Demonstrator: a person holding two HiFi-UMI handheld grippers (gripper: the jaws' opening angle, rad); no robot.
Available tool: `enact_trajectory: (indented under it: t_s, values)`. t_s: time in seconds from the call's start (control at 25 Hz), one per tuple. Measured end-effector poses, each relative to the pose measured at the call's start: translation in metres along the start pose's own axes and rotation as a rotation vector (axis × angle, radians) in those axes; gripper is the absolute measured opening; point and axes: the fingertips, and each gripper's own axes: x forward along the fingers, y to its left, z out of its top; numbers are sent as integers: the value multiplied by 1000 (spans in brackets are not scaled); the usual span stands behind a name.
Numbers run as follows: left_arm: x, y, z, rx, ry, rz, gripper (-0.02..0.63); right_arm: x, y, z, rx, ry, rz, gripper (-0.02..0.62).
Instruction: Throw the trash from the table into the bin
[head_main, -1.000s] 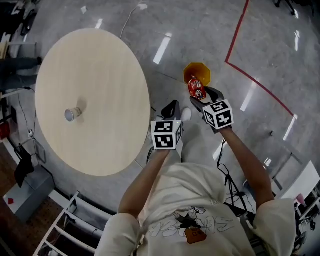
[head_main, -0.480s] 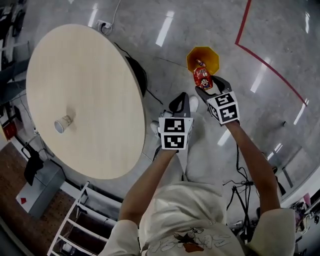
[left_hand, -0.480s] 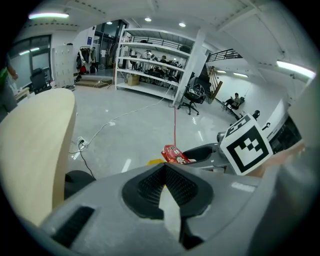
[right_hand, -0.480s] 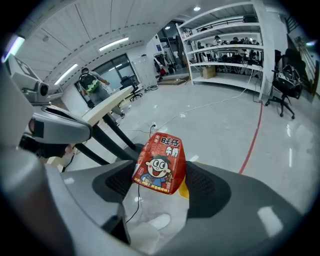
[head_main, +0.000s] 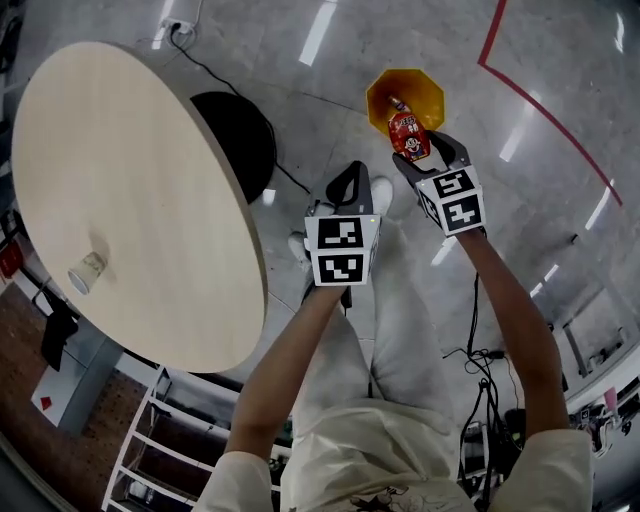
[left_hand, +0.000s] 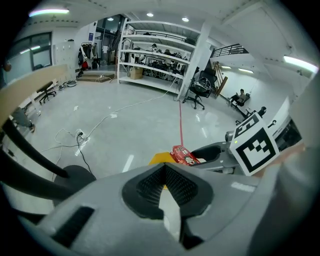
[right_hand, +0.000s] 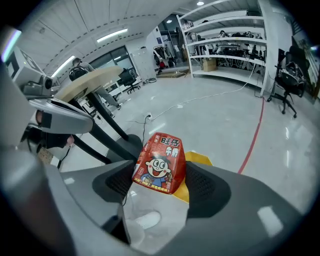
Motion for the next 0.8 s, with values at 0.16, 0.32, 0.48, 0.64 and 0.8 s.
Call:
enact_trajectory:
  t_s: [0.16,0.32,0.48,0.64,0.8]
  values:
    - [33,12,-27,-8,36,9,5,25,-15,-21,2,29,-12,331]
    - [69,15,-44,-23,52,8,5,53,-38,-40,0,53,-25,330]
    - [96,12,-60,-17,62,-11,5,78,-57,-62,-9,79,-28,330]
    - [118,22,-71,-15,64,-10,5,109,-69,-78,-26,107,-27,330]
    - [143,34,-78,-3,58,-16,6,139,-75,-90,-55,132,-32,330]
